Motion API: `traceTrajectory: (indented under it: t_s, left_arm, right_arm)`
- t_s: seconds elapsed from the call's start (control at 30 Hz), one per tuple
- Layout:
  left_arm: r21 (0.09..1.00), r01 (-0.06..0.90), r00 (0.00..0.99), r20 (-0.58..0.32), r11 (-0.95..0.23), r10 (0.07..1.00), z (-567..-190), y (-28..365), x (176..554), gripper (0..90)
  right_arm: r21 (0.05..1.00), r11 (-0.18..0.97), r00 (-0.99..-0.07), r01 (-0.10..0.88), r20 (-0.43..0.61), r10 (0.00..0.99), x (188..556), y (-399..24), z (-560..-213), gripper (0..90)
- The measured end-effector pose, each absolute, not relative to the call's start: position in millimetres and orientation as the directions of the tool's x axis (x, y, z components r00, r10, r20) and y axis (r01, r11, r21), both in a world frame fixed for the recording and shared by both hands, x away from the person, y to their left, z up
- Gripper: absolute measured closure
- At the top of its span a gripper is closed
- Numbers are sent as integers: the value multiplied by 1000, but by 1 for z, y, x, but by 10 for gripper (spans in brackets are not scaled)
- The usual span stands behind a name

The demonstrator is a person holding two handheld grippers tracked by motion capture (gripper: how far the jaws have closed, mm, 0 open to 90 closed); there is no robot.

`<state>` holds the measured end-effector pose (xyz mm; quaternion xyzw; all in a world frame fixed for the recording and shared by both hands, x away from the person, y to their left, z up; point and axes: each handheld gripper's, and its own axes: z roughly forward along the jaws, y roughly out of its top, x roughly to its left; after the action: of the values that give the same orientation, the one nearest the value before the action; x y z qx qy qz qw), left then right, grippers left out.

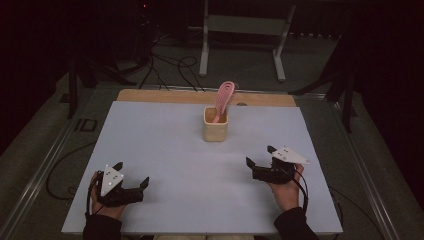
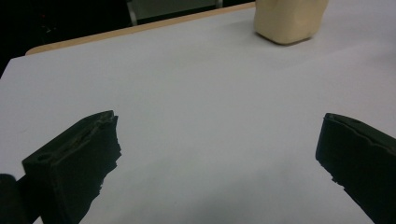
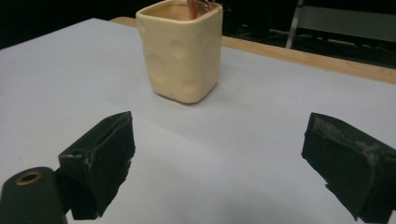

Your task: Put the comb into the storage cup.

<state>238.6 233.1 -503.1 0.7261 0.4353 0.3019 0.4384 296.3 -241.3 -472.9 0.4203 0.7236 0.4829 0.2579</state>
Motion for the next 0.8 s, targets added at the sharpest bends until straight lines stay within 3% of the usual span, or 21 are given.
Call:
traceTrajectory:
  t_s: [0.8]
  left_arm:
    - [917,345,416,40,-198,909,-499,242,237,1]
  right_arm:
    - [937,129,-475,324,43,879,263,-275,-489,93]
